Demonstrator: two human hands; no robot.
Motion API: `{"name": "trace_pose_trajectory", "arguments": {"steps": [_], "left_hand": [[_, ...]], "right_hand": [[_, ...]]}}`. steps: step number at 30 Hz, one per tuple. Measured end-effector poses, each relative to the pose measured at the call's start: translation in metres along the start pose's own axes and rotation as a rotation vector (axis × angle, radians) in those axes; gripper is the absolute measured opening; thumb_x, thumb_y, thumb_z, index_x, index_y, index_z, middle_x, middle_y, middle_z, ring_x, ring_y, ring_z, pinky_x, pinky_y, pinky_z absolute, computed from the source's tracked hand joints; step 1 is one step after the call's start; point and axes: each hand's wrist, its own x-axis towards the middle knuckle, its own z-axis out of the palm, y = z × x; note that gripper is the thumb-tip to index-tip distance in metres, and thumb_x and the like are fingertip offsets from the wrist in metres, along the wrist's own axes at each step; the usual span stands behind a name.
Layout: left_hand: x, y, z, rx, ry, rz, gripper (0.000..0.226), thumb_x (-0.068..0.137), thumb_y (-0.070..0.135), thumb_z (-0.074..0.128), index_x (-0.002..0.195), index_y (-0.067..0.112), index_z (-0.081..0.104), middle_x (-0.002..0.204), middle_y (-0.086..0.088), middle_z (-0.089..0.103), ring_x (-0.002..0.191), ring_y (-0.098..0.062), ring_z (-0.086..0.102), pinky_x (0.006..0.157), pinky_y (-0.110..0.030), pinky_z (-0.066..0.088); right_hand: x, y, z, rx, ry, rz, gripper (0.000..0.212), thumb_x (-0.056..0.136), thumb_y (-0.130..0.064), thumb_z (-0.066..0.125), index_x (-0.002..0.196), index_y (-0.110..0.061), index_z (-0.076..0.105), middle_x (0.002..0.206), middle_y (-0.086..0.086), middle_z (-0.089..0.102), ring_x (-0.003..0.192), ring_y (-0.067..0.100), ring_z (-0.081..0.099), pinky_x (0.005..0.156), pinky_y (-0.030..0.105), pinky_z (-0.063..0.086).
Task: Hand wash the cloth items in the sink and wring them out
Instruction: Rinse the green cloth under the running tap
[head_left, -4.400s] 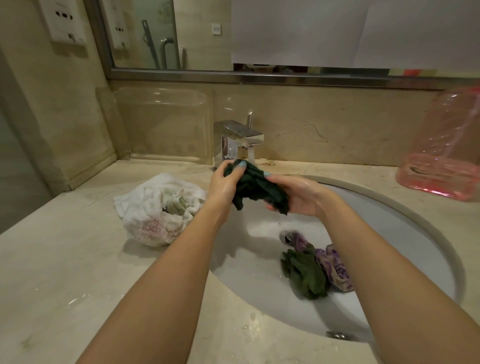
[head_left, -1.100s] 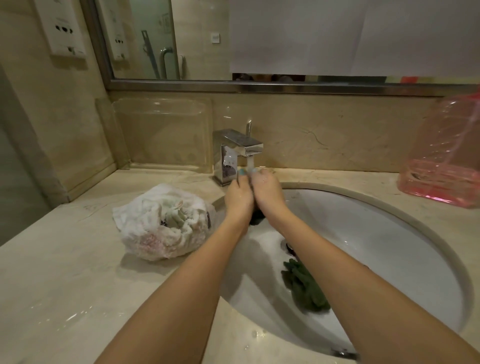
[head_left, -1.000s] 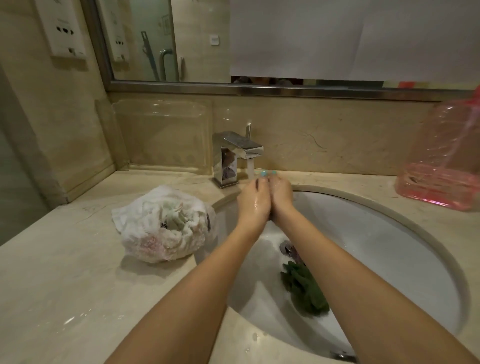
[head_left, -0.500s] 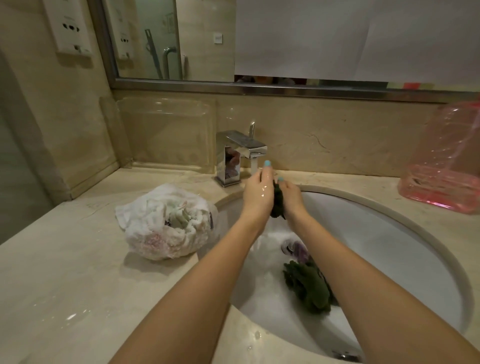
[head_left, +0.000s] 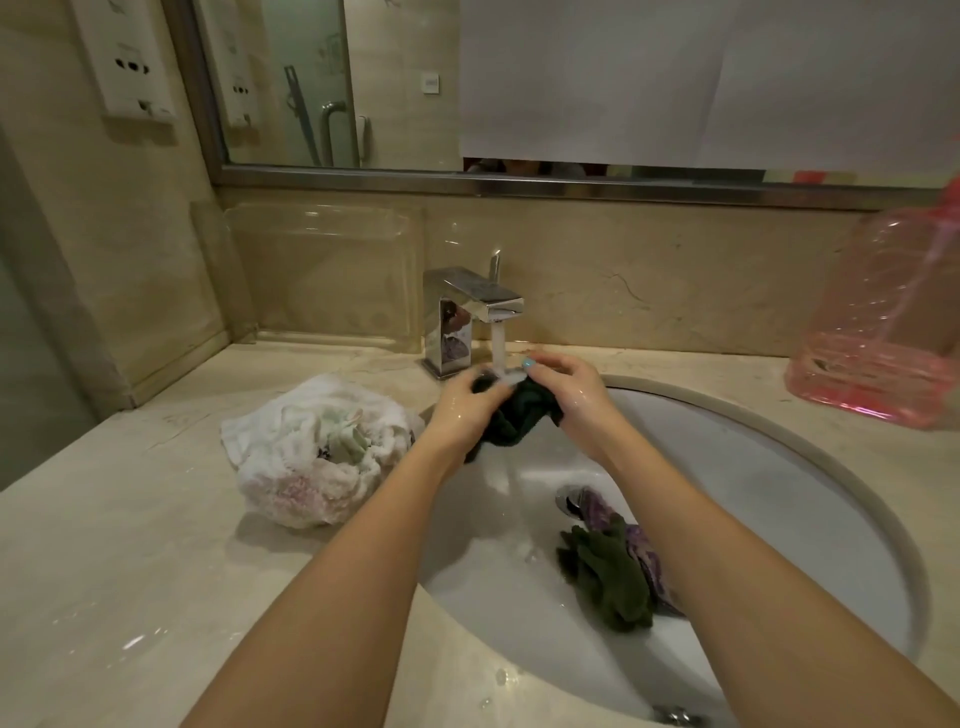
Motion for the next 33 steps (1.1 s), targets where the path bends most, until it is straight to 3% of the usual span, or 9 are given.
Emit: {"name": "trace_pose_trajectory", "arguments": {"steps": [5,10,12,16,18,21,25,28,33], "left_hand": [[0.008,-0.003,-0.007,-0.121,0.197,0.078,0.013,0.101,0.023,0.051,0.108,0.016,0.058,0.097,-0.004,0.064,0.09,-0.018,0.063,0.068,-0.028,0.055],[0.007,-0.008,0.002,0.017,0.07,0.138,0.019,0.101,0.029,0.05,0.115,0.017,0.056,0.11,-0.003,0.064,0.102,-0.017,0.063,0.085,-0.031,0.054],[0.011,-0.007,0.003,0.037,0.131,0.184,0.022,0.1,0.028,0.052,0.118,0.015,0.054,0.112,-0.002,0.063,0.105,-0.016,0.061,0.091,-0.031,0.052],[0.022,-0.009,0.002,-0.049,0.347,0.016,0.02,0.103,0.029,0.046,0.113,0.013,0.048,0.108,-0.007,0.06,0.103,-0.024,0.06,0.09,-0.042,0.053],[0.023,-0.005,0.007,-0.099,0.356,-0.029,0.019,0.105,0.025,0.037,0.108,0.013,0.05,0.099,-0.005,0.059,0.097,-0.023,0.06,0.081,-0.036,0.053],[0.016,0.004,0.027,-0.03,0.322,-0.06,0.026,0.106,0.022,0.033,0.105,0.009,0.055,0.088,-0.004,0.057,0.08,-0.017,0.057,0.063,-0.024,0.044],[0.001,0.011,0.055,0.136,0.255,0.03,0.038,0.105,0.027,0.032,0.08,0.011,0.057,0.091,-0.014,0.061,0.088,-0.03,0.056,0.073,-0.036,0.044],[0.008,0.011,0.042,0.099,0.277,0.044,0.037,0.105,0.023,0.035,0.078,0.009,0.057,0.081,-0.011,0.06,0.08,-0.028,0.055,0.063,-0.033,0.04],[0.013,0.001,0.013,-0.093,0.332,-0.18,0.035,0.104,0.028,0.037,0.088,0.011,0.062,0.096,-0.018,0.068,0.093,-0.034,0.065,0.085,-0.043,0.054]], "right_hand": [[-0.007,0.001,-0.001,0.014,-0.15,0.154,0.028,0.093,-0.02,0.062,0.117,-0.007,0.063,0.106,0.012,0.068,0.1,0.026,0.064,0.073,0.03,0.055],[-0.005,-0.006,0.007,-0.003,-0.126,0.125,0.028,0.101,-0.031,0.048,0.124,-0.017,0.057,0.116,0.012,0.065,0.104,0.028,0.064,0.087,0.047,0.056],[-0.01,-0.004,0.012,-0.044,-0.158,0.103,0.029,0.101,-0.033,0.047,0.12,-0.013,0.06,0.114,0.014,0.067,0.101,0.028,0.067,0.084,0.043,0.058],[-0.013,-0.007,0.021,0.076,-0.108,0.097,0.022,0.103,-0.027,0.043,0.113,-0.013,0.058,0.114,0.014,0.063,0.096,0.024,0.065,0.068,0.034,0.058],[-0.018,-0.007,0.034,-0.053,-0.13,0.103,0.028,0.103,-0.032,0.042,0.116,-0.013,0.058,0.11,0.012,0.064,0.097,0.025,0.064,0.069,0.034,0.055],[-0.018,-0.003,0.047,-0.276,0.142,-0.08,0.034,0.103,-0.029,0.04,0.083,-0.011,0.062,0.081,0.009,0.063,0.078,0.024,0.058,0.071,0.036,0.046],[-0.001,-0.004,0.033,-0.03,0.437,0.079,0.039,0.099,-0.024,0.045,0.062,-0.012,0.054,0.07,0.009,0.059,0.072,0.027,0.056,0.07,0.036,0.045],[-0.011,-0.001,0.042,-0.025,0.35,0.024,0.034,0.096,-0.019,0.048,0.063,-0.013,0.055,0.067,0.006,0.058,0.071,0.025,0.056,0.07,0.037,0.046],[-0.021,-0.007,0.059,-0.238,0.164,-0.143,0.035,0.092,-0.015,0.05,0.057,-0.01,0.05,0.058,0.005,0.047,0.06,0.019,0.043,0.059,0.03,0.035]]}}
